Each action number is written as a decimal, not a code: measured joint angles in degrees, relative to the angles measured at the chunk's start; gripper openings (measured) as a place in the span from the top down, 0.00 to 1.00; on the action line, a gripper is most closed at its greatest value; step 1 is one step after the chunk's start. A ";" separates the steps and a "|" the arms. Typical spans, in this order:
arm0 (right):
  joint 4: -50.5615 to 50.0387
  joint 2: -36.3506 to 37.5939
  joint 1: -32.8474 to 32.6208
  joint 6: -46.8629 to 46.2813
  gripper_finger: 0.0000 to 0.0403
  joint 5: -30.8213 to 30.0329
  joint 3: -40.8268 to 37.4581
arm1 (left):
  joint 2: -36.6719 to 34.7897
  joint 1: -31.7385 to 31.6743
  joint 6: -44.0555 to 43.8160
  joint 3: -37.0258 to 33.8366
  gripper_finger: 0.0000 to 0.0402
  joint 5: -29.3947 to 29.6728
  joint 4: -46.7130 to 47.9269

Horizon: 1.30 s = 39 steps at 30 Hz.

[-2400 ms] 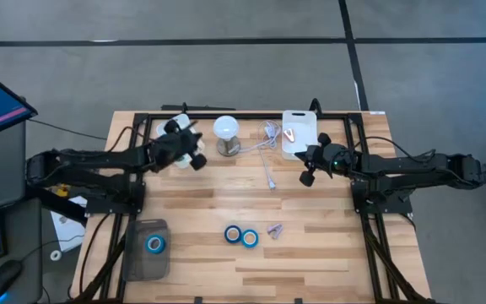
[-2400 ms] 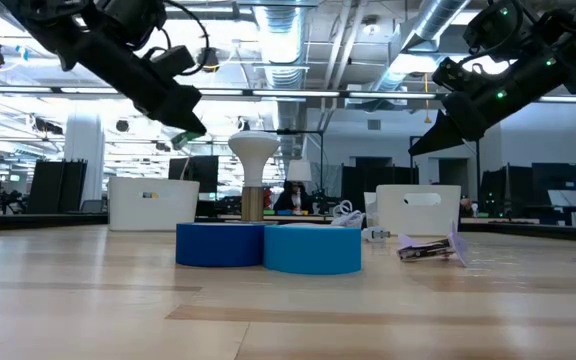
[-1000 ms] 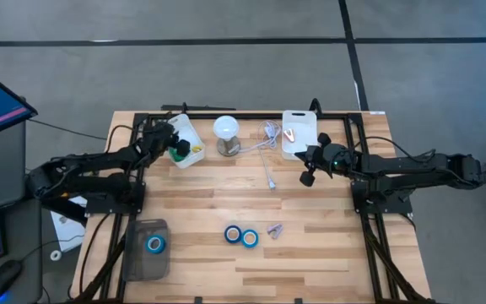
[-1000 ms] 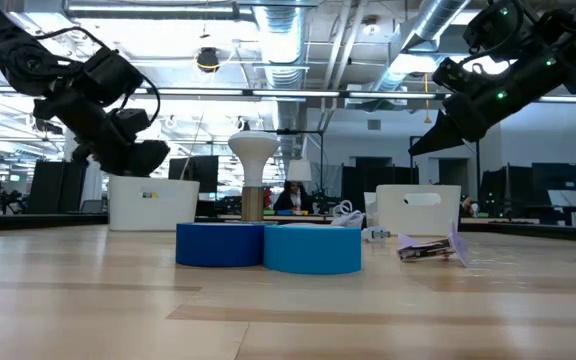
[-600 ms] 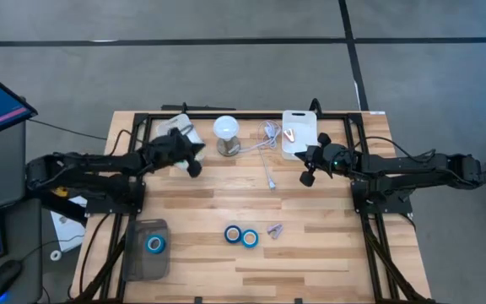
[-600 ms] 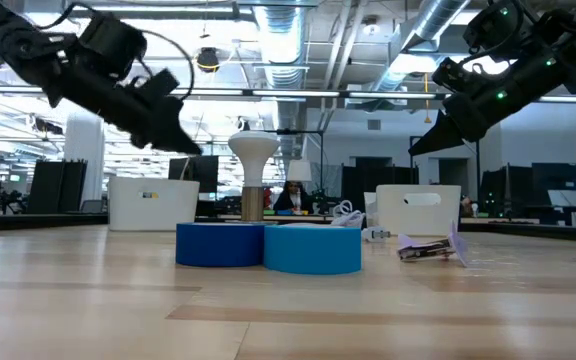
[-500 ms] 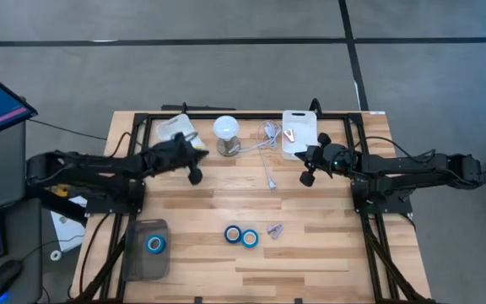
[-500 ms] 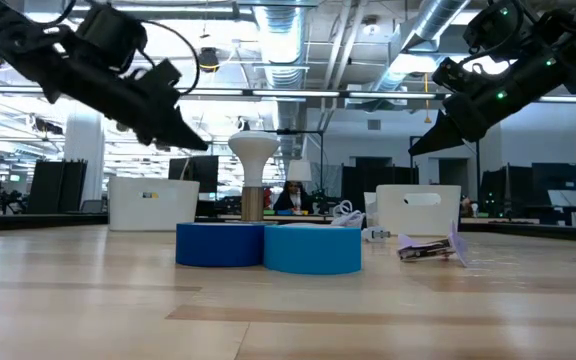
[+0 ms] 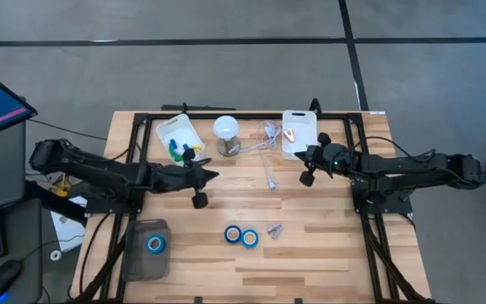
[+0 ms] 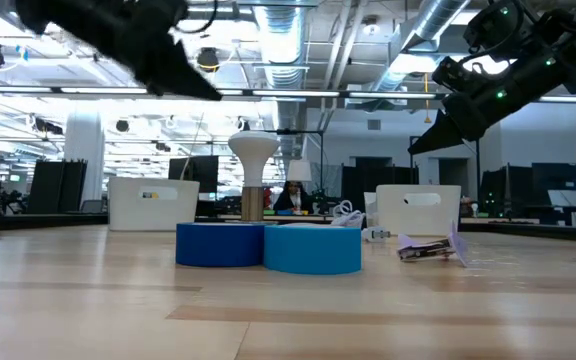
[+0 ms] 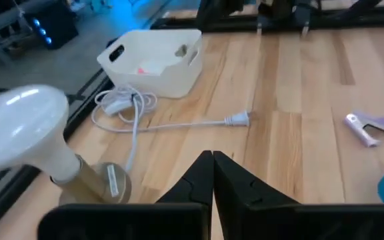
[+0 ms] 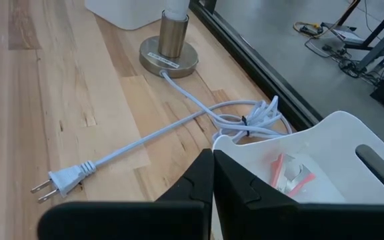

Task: Pick and place Stapler, Stapler remover, tape
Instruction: Put the blue tape into the black bin

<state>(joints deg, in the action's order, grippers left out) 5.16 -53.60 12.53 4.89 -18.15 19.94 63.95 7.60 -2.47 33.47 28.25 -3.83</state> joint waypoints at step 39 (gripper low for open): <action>-0.46 0.00 0.00 -0.44 1.00 -0.09 0.00 | 34.83 10.30 -19.07 34.97 0.82 -21.11 30.94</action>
<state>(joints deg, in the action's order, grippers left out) 4.71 -53.60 12.53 4.46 -18.24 19.95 98.78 17.90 -21.54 68.45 7.14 27.11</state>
